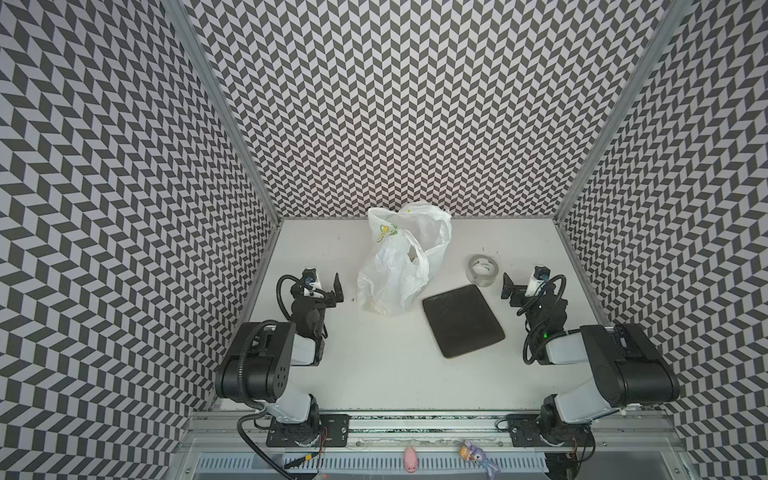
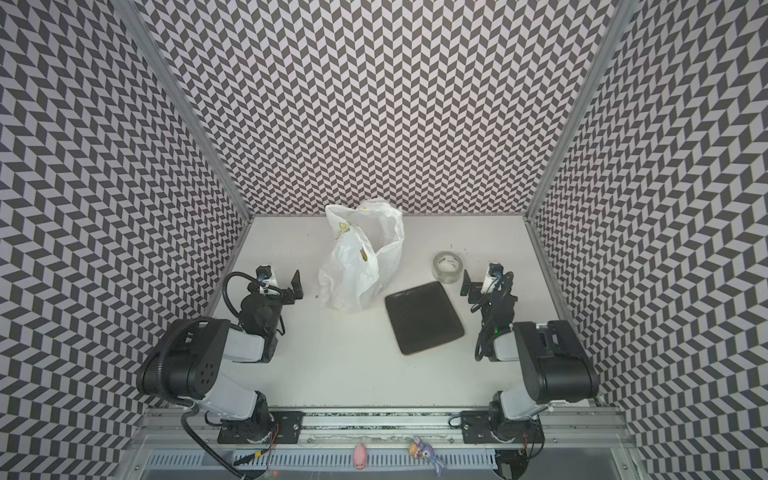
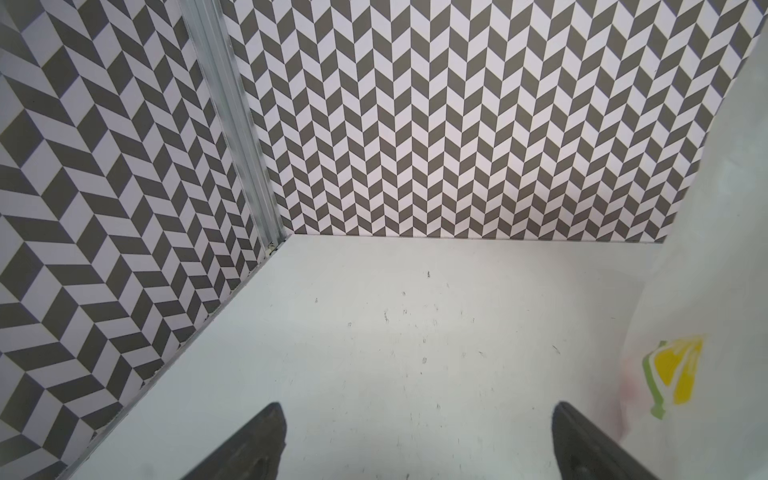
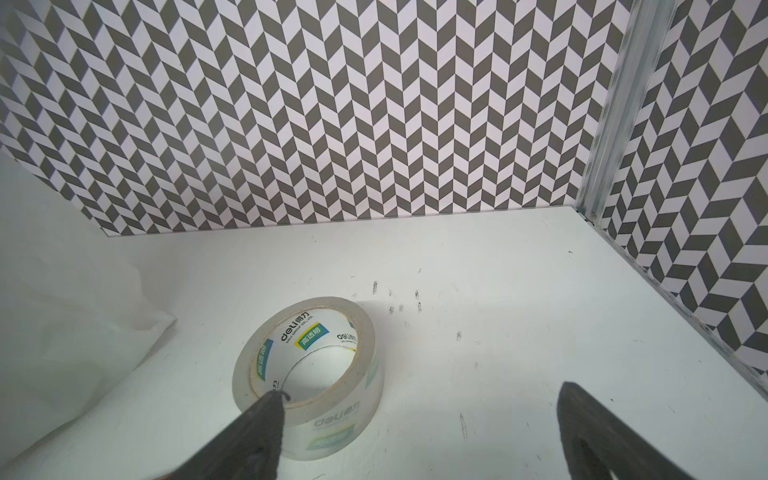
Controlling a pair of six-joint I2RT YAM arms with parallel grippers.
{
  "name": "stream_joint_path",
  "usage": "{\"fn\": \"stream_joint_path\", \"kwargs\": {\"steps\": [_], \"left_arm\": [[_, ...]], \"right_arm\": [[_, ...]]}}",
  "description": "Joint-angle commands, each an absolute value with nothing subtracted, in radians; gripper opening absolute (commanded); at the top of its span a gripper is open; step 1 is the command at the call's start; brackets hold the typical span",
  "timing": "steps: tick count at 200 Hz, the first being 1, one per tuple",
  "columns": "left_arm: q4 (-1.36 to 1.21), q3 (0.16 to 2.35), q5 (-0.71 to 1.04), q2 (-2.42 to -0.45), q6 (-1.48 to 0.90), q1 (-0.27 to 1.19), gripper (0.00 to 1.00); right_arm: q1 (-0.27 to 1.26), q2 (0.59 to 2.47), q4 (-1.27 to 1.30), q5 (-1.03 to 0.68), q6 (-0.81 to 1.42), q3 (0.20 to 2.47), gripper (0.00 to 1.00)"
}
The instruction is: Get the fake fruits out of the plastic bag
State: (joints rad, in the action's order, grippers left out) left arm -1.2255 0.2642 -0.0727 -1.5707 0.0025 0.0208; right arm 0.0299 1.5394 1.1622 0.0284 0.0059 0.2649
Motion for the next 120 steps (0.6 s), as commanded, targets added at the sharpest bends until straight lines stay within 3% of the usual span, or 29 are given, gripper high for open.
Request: {"fn": "stream_joint_path", "kwargs": {"steps": [1, 120], "left_arm": [[-1.251, 0.256, -0.064, -1.559, 0.0, 0.016, 1.0], [-1.252, 0.258, -0.064, -1.561, -0.001, 0.017, 1.0]], "right_arm": [[0.034, 1.543, 1.231, 0.023, -0.008, 0.273, 1.0], [0.034, 1.544, 1.232, 0.023, -0.007, 0.274, 1.0]]}}
